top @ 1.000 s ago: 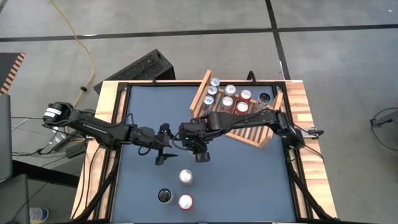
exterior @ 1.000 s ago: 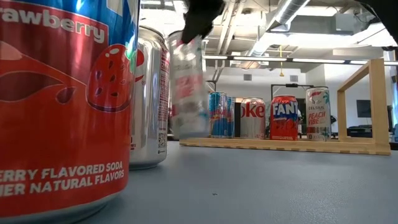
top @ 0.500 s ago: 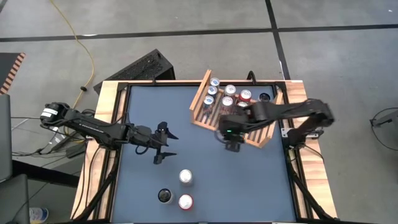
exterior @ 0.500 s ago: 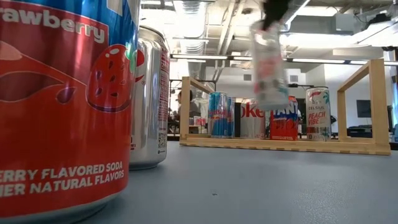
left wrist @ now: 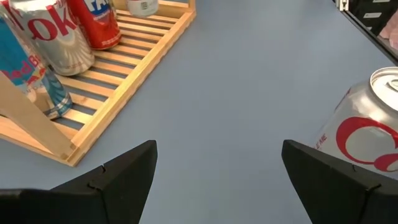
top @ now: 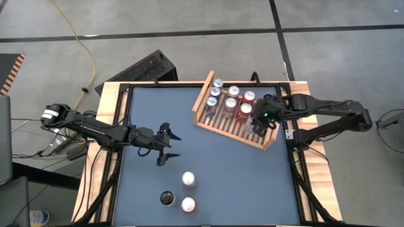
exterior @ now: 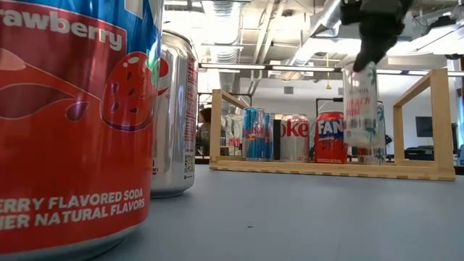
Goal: Place canned beverage on shelf
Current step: Put the top white and pink soda can aligned with the other white and pink soda can on the shelf
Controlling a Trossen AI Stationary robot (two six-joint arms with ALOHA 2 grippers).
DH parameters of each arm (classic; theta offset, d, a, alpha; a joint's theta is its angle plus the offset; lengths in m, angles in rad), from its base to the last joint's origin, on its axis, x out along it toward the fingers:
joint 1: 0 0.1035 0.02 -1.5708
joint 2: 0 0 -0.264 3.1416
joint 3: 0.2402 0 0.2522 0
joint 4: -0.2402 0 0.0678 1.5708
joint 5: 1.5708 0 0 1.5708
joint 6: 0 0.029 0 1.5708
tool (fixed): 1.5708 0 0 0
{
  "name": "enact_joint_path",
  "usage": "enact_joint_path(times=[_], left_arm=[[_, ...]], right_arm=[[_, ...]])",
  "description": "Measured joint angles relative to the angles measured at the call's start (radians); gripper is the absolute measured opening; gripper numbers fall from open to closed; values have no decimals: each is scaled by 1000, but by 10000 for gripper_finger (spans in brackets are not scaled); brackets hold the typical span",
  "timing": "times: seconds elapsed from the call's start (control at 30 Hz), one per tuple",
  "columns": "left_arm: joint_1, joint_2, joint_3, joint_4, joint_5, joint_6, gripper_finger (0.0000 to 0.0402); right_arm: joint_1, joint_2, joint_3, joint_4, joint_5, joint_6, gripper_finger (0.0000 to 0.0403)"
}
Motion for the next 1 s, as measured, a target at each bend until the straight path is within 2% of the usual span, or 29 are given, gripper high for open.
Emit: enact_joint_path(times=[0.4,0.77,1.0], left_arm=[[0,0,0,-5,-21,4,334],[0,0,0,-5,-48,13,334],[0,0,0,-5,-54,18,334]], right_arm=[[-182,-182,-183,18,-33,-86,169],[-339,-204,-216,57,-122,-421,169],[-458,-203,-216,92,-261,-564,169]])
